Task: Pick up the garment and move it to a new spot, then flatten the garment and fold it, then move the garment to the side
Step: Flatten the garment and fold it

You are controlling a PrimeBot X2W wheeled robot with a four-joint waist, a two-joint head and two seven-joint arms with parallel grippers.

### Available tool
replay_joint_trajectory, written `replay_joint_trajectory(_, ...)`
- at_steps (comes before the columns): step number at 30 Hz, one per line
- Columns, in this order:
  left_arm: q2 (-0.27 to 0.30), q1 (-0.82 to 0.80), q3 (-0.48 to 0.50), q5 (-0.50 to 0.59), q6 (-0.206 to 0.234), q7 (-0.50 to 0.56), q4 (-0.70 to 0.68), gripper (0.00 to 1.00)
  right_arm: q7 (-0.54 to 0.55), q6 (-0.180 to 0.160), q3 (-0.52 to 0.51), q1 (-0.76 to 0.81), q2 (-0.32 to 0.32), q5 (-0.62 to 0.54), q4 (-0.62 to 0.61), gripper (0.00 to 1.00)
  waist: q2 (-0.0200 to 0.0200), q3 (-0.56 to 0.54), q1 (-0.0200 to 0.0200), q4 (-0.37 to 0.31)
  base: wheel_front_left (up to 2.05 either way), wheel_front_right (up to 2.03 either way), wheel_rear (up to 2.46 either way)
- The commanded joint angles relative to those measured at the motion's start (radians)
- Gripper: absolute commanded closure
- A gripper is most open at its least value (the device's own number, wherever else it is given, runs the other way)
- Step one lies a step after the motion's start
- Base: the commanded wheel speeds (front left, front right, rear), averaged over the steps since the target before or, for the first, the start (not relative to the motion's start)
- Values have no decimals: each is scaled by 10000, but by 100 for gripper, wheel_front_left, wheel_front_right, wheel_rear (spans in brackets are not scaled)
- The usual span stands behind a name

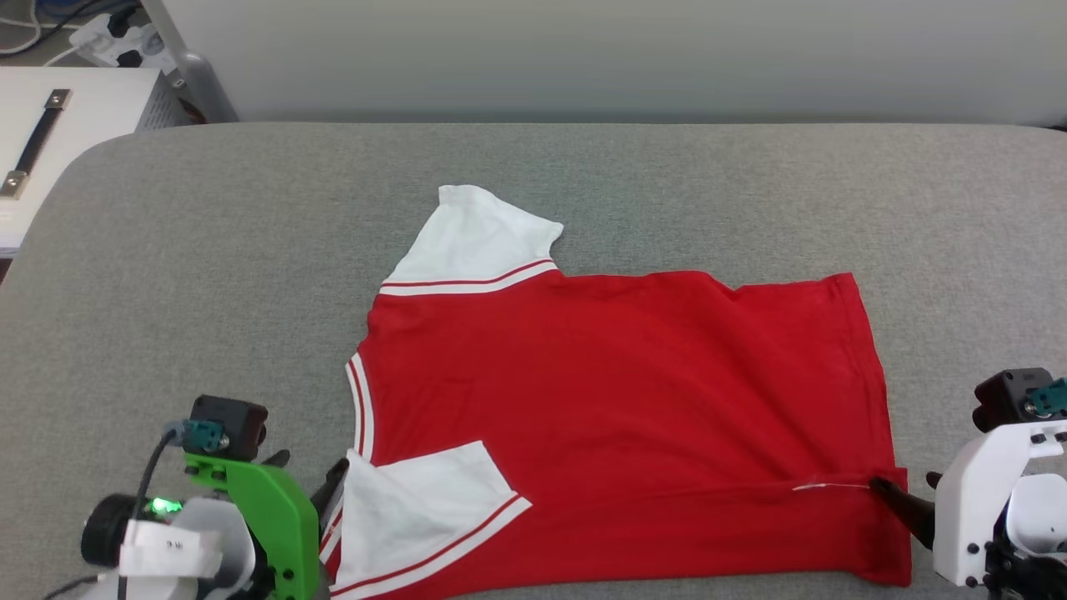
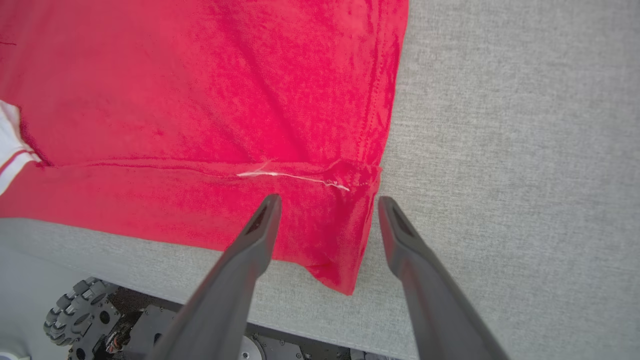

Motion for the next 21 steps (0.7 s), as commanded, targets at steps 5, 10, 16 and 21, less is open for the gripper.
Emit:
replay_joint_trajectory(5, 243, -1262, 314, -368, -378, 765, -308, 0, -216, -9, 473, -616, -108, 204, -703, 0, 0, 465, 0, -677, 0, 0, 0)
replay_joint_trajectory(10, 220, -2959, 411, -895, -1029, 2025, 367, 0, -383, -9, 776, -968, -29, 243, -1147, 0, 0, 1120, 0, -1176, 0, 0, 0)
replay_joint_trajectory(16, -74, -6709, 288, -845, -2074, 3940, 2810, 0, -1172, -9, 1220, -1758, 240, 181, -1642, 0, 0, 2502, 0, -1942, 0, 0, 0)
replay_joint_trajectory(21, -415, -8071, 154, -631, -2370, 4333, 3909, 0, -1553, -9, 1409, -1954, 397, 154, -1628, 0, 0, 3036, 0, -2214, 0, 0, 0)
